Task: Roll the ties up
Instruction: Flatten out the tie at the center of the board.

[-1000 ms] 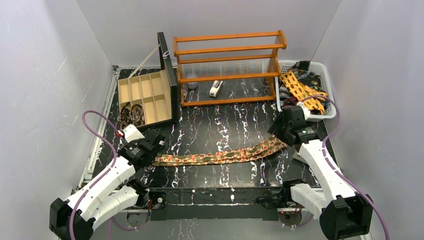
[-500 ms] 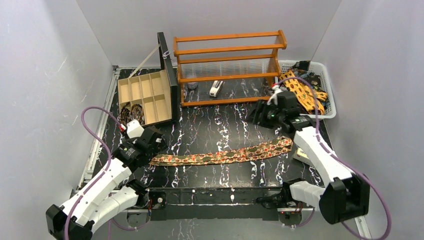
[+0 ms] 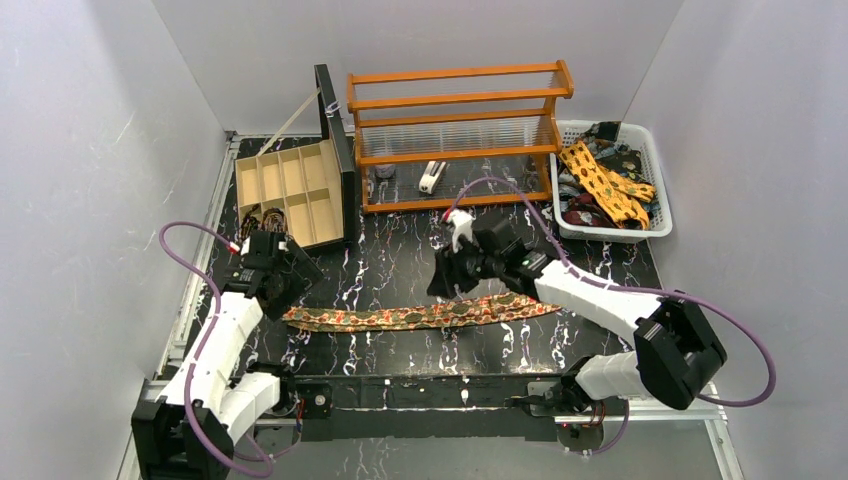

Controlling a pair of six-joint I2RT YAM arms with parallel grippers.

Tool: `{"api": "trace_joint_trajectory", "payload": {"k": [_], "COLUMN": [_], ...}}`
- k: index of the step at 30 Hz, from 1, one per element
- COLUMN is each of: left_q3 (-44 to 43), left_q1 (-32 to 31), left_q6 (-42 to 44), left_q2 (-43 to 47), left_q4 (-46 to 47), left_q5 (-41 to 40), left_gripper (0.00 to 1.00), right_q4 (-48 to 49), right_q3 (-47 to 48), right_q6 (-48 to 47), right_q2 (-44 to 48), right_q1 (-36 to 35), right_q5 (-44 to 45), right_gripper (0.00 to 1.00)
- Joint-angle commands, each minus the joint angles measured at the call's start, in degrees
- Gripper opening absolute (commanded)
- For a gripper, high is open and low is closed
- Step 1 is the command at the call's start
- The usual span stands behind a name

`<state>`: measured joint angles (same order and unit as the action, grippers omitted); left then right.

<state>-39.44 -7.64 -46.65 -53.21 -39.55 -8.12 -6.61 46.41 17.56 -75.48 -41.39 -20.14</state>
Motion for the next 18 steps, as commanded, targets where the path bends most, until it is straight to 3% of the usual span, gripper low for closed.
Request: {"api": "trace_joint_trajectory", "payload": {"k": [1, 6, 11, 18], "left_q3": [2.0, 4.0, 4.5, 3.7], "left_q1": [4.0, 5.5, 5.5, 5.6], "left_q6": [1.0, -2.2, -4.1, -3.9], "left_q2": [-0.5, 2.5, 5.7, 7.4], "left_q4": [2.5, 2.0, 1.5, 1.9], "left_q5": [11.8, 12.1, 11.4, 12.8], "left_gripper": [0.98, 0.98, 0.98, 0.98], "right_q4": [7.6, 12.3, 10.4, 9.2], "right_q3": [-5.0, -10.3, -11.0, -10.1], "right_q6": [-7.8, -11.2, -10.5, -3.2], "right_q2": [-1.1, -1.8, -5.7, -12.8], "right_q1": [-7.7, -13.0, -14.3, -14.3], "right_q5": [-1.6, 2.9, 7.2, 24.8], "right_gripper": [0.62, 0.59, 0.53, 0.46]}}
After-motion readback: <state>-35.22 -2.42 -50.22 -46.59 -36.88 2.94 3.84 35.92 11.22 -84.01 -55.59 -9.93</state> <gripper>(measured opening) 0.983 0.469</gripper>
